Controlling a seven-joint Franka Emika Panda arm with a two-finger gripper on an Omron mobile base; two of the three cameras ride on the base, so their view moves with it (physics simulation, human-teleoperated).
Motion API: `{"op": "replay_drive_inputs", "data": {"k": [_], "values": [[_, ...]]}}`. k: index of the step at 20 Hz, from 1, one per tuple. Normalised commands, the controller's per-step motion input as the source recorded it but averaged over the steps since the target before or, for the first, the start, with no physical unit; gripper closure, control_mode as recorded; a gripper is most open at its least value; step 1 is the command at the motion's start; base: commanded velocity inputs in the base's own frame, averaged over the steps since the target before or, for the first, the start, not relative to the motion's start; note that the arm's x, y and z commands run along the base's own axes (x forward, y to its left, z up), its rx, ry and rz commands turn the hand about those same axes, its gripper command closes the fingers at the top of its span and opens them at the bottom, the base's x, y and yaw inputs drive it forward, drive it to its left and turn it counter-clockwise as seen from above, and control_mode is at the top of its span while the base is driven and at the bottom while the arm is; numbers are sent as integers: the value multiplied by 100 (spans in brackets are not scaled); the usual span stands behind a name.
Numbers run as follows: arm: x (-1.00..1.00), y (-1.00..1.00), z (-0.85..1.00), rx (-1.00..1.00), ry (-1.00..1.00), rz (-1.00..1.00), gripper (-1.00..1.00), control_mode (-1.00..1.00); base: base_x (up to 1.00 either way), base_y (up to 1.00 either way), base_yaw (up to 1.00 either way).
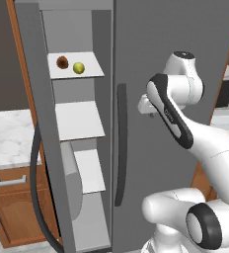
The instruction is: Take the lemon and potato out of the freezer and place them in the tupperware container on the counter. Then put the tupperware containing the vegetables back in the freezer.
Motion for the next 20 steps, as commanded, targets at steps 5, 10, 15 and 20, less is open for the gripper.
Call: {"op": "replay_drive_inputs", "data": {"k": [5, 10, 15, 20], "values": [[-20, 0, 0, 0, -12, 0, -100, -100, 0, 0, 0], [-57, 0, 19, 0, -31, 0, -100, -100, 0, 0, 0], [-58, 0, 34, -1, -26, 0, -100, -100, 0, 0, 0], [-54, 0, 20, -2, -11, 0, -100, -100, 0, 0, 0]]}}
